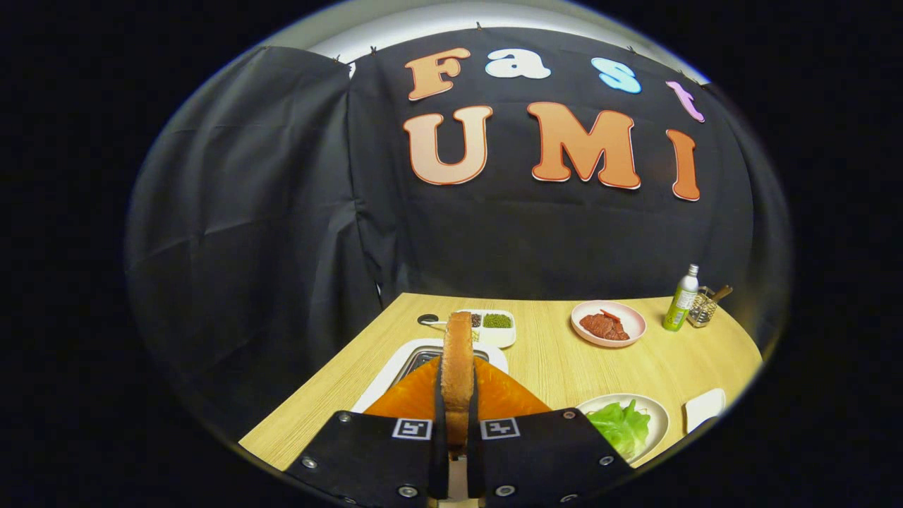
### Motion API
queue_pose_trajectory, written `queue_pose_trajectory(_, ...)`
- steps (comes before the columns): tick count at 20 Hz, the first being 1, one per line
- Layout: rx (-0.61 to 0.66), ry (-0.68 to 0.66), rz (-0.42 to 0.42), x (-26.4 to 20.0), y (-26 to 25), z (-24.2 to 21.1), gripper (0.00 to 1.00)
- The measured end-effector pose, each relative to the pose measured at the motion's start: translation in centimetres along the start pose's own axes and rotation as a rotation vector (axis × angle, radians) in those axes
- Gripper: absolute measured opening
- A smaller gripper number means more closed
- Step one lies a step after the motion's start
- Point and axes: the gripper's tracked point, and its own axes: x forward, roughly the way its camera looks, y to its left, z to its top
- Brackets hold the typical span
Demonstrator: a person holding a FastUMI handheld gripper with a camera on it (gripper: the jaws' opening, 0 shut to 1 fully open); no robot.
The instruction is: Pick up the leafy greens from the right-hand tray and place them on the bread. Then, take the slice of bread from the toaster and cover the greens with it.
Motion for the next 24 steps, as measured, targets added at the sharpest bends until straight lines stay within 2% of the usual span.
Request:
queue_pose_trajectory(9, 0.028, -0.078, 0.011, -2.4, -2.0, 3.9, 0.11)
queue_pose_trajectory(13, 0.025, -0.088, 0.002, -3.7, -3.7, 4.3, 0.1)
queue_pose_trajectory(18, 0.021, -0.067, -0.034, -4.0, -7.1, 2.0, 0.11)
queue_pose_trajectory(24, 0.046, 0.012, -0.046, -3.7, -11.5, -2.9, 0.11)
